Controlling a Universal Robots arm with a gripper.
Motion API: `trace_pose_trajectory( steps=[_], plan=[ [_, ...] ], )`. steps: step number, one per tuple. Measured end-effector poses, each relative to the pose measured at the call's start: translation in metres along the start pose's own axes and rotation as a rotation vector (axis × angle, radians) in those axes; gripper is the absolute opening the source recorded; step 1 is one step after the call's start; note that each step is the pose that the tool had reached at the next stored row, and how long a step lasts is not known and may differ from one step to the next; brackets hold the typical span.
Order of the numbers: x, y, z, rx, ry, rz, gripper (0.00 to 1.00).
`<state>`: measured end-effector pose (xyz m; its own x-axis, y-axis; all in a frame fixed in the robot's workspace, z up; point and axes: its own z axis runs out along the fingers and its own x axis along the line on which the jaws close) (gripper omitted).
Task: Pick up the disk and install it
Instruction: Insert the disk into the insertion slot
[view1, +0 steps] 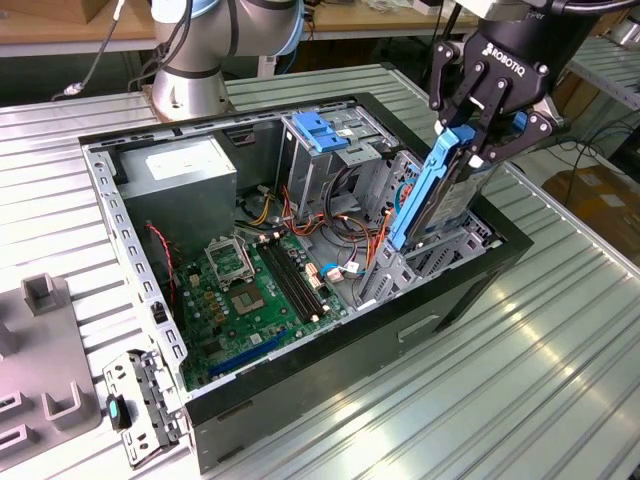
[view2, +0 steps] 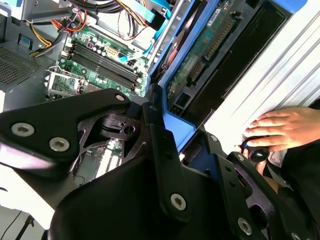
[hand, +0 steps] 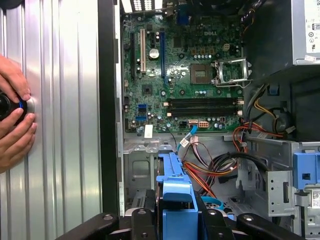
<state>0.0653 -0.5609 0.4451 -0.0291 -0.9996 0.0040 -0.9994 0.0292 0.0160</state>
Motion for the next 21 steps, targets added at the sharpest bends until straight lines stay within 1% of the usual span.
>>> trace_pose_trajectory(
  steps=[9,11,16,19,21],
  plan=[
    [0.0008,-0.0002,0.0072,0.0,0.0001,0.0,0.37],
    [0.001,-0.0002,0.0099,0.0,0.0001,0.0,0.37],
    [0.0015,-0.0004,0.0209,0.0,0.0001,0.0,0.37],
    [0.0016,-0.0005,0.0242,0.0,0.0,0.0,0.37],
    [0.0017,-0.0005,0.0242,0.0,0.0002,0.0,0.37]
  ],
)
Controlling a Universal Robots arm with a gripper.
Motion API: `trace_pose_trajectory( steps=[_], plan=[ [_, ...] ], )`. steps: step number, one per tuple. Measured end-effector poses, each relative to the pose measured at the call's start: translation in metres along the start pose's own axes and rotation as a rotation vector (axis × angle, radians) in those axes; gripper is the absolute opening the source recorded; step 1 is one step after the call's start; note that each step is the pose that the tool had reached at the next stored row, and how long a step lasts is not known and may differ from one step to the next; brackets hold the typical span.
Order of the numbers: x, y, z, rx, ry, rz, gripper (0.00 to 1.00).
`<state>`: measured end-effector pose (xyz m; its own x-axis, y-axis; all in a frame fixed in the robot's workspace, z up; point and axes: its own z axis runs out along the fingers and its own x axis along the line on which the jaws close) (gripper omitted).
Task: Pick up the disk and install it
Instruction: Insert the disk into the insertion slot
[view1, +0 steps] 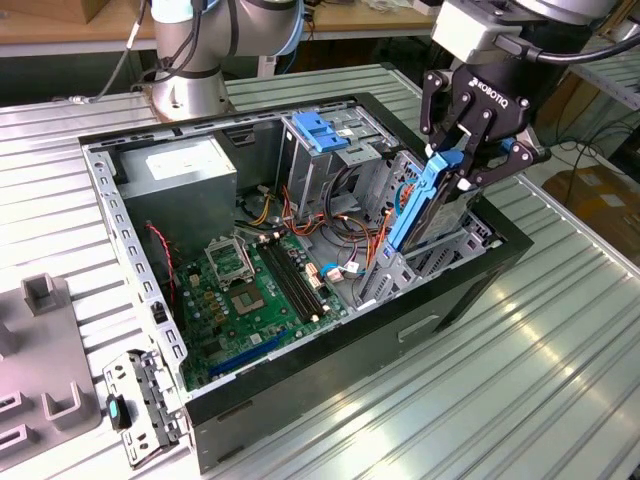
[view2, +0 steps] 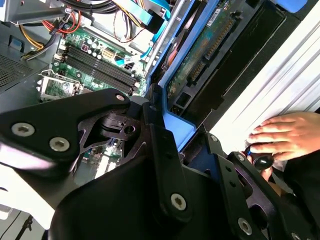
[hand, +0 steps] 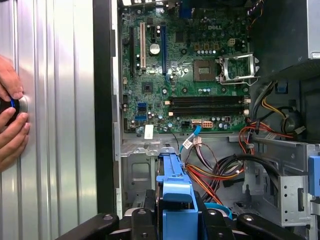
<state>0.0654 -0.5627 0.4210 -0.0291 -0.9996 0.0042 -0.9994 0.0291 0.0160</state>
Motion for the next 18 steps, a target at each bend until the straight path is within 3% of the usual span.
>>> trace_pose_trajectory(
  steps=[8,11,13,14,16,17,18],
  plan=[
    [0.0001,0.0,0.0007,0.0,-0.0003,0.0,0.45],
    [0.0001,-0.0001,0.0056,0.0003,0.0001,0.0,0.45],
    [0.0001,-0.0002,0.0112,0.0004,0.0002,0.0,0.36],
    [0.0002,-0.0002,0.0139,0.0003,0.0002,0.0,0.24],
    [0.0002,-0.0011,0.0181,0.0003,0.0003,0.0,0.18],
    [0.0002,-0.0029,0.0199,0.0004,0.0004,-0.001,0.12],
    [0.0001,-0.0068,0.022,0.0004,0.0009,-0.002,0.12]
  ],
)
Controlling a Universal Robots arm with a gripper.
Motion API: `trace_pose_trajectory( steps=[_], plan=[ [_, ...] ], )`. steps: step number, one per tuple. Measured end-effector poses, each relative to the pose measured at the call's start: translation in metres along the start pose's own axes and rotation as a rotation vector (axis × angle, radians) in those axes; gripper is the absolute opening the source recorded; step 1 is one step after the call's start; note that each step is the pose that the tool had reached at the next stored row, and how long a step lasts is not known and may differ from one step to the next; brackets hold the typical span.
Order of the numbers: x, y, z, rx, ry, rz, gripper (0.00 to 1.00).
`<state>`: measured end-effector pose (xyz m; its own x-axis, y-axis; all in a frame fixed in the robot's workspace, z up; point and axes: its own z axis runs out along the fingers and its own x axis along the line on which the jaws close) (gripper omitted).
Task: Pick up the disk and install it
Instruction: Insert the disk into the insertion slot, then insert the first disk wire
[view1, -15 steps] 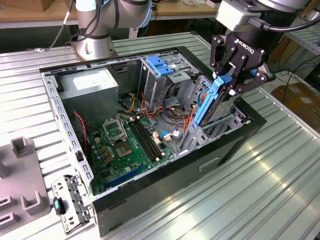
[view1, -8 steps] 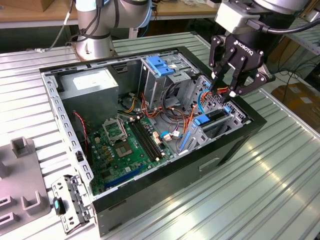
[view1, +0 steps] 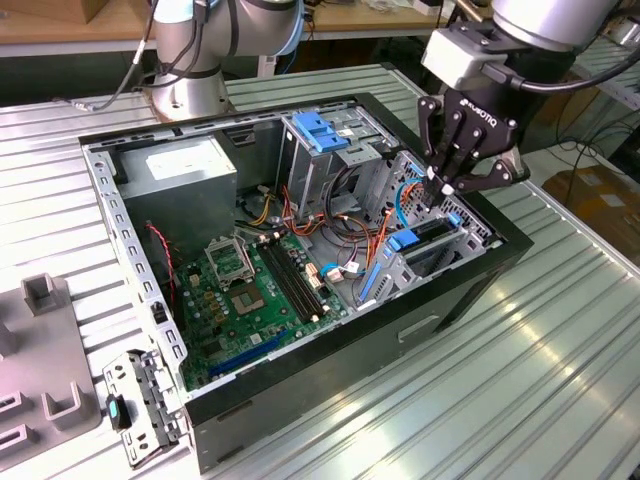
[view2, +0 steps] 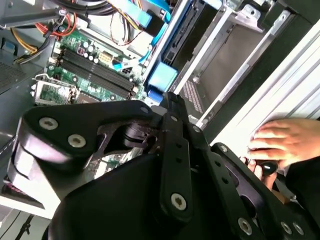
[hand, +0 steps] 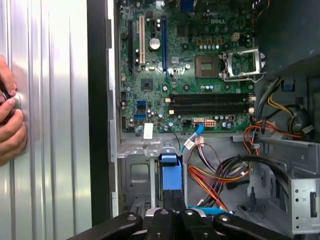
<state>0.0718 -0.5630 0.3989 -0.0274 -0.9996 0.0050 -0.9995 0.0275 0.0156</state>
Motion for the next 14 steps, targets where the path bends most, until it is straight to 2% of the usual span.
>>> trace_pose_trajectory(
  steps=[2,3,5,14],
  plan=[
    [-0.0002,-0.0086,0.0043,0.0,0.0015,-0.001,0.11],
    [-0.0003,-0.0107,0.0059,0.0001,0.0024,-0.001,0.11],
    [-0.0003,-0.011,0.0075,0.0001,0.0056,-0.001,0.11],
    [-0.0003,-0.011,0.0077,0.0002,0.0063,-0.001,0.11]
  ],
)
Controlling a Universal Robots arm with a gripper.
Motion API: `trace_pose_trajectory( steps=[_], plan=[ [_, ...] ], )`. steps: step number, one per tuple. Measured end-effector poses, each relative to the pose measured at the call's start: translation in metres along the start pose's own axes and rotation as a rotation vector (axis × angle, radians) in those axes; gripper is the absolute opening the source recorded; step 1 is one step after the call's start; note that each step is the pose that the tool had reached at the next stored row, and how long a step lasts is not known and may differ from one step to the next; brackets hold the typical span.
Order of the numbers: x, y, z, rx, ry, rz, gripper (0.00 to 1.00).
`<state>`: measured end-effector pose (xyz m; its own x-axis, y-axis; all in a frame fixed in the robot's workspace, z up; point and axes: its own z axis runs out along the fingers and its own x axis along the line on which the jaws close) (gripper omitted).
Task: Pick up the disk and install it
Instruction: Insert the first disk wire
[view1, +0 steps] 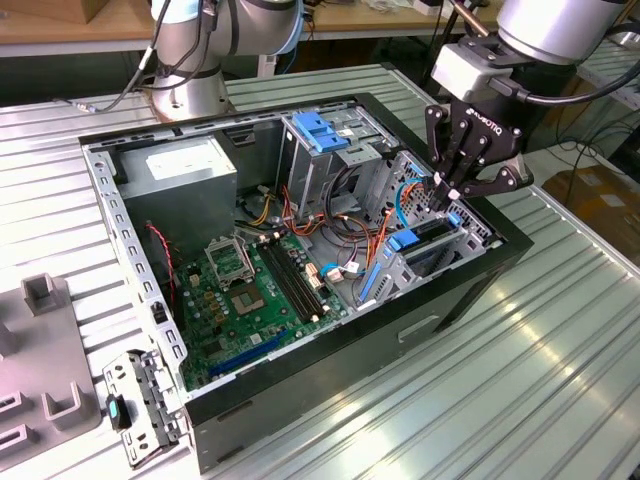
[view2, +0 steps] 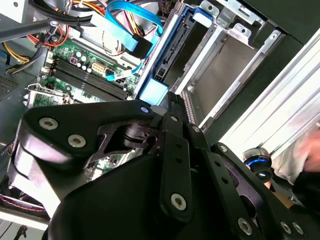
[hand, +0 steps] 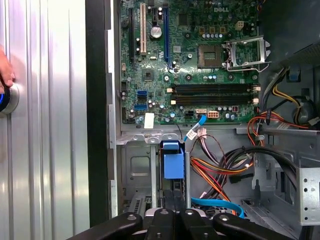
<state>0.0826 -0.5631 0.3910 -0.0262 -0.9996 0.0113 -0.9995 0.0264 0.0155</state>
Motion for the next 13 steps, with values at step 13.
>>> trace_pose_trajectory(
  steps=[13],
  plan=[
    [-0.0004,-0.0138,0.0001,0.0,0.0001,0.0,0.11]
  ],
)
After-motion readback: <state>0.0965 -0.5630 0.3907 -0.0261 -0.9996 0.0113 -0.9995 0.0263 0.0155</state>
